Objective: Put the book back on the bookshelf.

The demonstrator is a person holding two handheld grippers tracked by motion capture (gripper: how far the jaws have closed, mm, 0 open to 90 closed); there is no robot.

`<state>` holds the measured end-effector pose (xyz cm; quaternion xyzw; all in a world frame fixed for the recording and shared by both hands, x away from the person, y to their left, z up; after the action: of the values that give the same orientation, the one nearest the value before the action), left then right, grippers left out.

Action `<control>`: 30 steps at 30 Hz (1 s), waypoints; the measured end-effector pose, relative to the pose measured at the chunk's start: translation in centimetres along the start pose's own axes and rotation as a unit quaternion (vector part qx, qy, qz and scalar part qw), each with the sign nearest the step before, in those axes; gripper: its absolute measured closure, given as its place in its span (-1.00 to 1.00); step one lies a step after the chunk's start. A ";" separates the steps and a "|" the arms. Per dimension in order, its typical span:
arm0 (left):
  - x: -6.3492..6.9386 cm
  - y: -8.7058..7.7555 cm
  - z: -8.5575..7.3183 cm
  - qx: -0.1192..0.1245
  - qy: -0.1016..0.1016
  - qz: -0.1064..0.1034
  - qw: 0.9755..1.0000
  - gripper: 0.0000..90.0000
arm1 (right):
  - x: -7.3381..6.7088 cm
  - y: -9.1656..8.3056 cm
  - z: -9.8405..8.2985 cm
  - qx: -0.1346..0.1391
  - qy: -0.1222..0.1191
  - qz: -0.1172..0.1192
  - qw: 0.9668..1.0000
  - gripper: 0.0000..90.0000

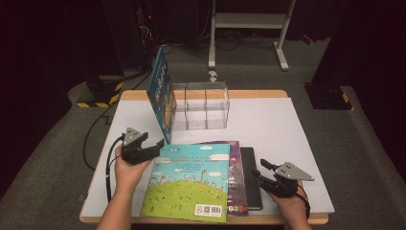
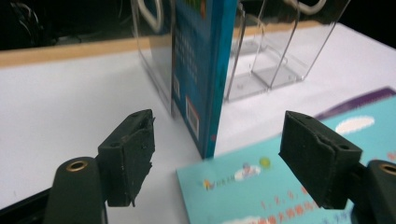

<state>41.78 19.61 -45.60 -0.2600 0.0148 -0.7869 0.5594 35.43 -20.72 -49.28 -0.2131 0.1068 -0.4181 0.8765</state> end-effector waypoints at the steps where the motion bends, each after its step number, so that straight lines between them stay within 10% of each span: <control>1: -0.1 0.0 -0.3 -0.005 -0.003 0.000 1.000 -0.41 | -0.1 0.1 0.0 0.001 -0.002 0.002 1.000 0.09; 18: -1.2 -2.4 -7.2 -0.090 -0.043 0.016 0.995 -0.47 | -0.4 0.1 0.3 -0.010 0.005 -0.005 1.000 -0.05; 30: -1.5 -3.6 -9.1 -0.098 -0.081 -0.015 0.992 -0.57 | -1.9 0.6 0.4 -0.027 0.001 0.007 1.000 -0.09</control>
<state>35.15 19.82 -52.92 -0.3771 0.0425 -0.7659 0.5191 34.81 -18.80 -49.24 -0.2355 0.1210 -0.4089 0.8733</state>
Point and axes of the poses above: each handheld gripper's, and its own axes: y roughly forward along the jaws, z roughly out of its top, x roughly to its right, the point moved 4 cm from there along y, roughly forward along the jaws, and after that the axes turned 5 degrees about -x, right-handed, at the moved point
